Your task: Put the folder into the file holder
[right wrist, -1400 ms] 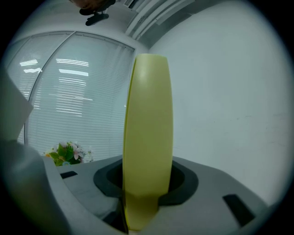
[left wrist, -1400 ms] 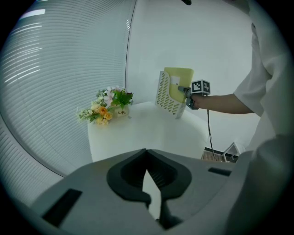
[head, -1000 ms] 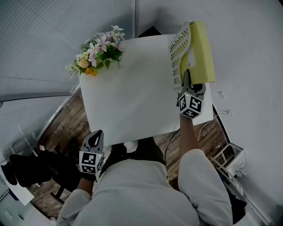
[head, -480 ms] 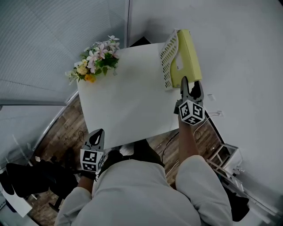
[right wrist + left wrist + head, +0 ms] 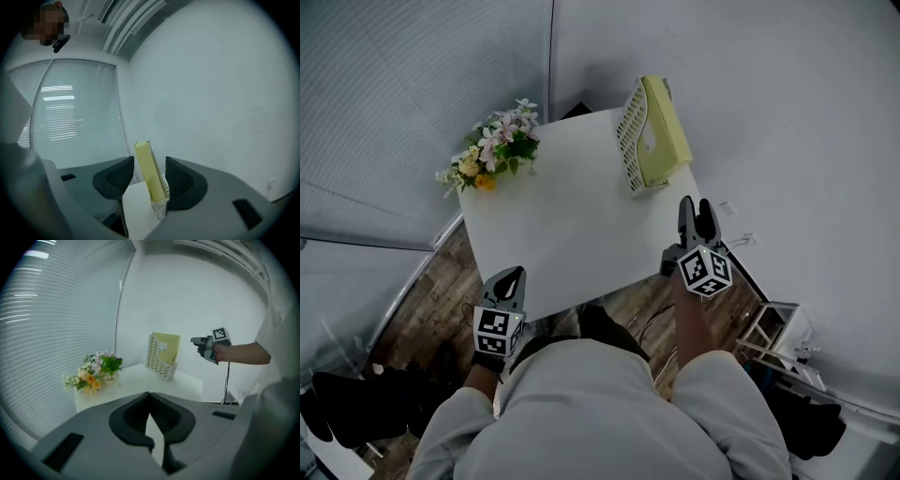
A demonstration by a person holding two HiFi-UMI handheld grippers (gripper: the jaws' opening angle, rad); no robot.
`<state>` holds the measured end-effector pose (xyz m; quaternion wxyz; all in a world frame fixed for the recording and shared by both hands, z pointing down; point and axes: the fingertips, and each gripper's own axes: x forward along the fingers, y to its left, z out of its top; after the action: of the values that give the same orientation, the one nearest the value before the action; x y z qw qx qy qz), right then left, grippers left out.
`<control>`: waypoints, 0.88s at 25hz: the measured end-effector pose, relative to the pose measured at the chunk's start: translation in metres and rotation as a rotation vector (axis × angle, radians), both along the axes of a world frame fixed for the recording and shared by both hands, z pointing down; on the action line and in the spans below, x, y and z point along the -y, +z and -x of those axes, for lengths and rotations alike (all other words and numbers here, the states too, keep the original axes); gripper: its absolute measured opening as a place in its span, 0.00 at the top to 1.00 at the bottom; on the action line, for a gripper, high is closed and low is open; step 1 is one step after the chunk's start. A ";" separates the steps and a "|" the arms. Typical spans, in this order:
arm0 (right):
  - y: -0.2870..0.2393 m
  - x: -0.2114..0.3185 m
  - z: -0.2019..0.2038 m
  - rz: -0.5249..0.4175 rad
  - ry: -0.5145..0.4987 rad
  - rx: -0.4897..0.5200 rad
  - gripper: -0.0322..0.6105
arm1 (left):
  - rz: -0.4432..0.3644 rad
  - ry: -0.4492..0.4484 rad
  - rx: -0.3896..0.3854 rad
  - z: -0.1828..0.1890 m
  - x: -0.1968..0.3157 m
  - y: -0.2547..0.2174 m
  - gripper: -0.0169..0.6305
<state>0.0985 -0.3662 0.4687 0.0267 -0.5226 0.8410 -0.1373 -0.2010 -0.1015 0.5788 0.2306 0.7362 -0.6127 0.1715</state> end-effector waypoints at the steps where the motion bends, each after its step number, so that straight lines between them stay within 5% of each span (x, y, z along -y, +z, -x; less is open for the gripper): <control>1: -0.001 -0.009 -0.004 0.005 0.003 0.005 0.63 | -0.009 0.010 0.000 -0.002 0.001 -0.002 0.96; 16: 0.010 -0.146 -0.056 0.066 0.041 -0.093 0.90 | -0.083 0.160 0.015 -0.039 -0.007 -0.026 0.96; 22: 0.020 -0.180 -0.063 0.101 0.051 -0.131 0.93 | -0.089 0.200 0.018 -0.048 -0.017 -0.028 0.96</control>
<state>0.1613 -0.1862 0.4886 -0.0513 -0.5522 0.8195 -0.1446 -0.1526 -0.0845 0.5504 0.1741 0.8016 -0.5452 0.1730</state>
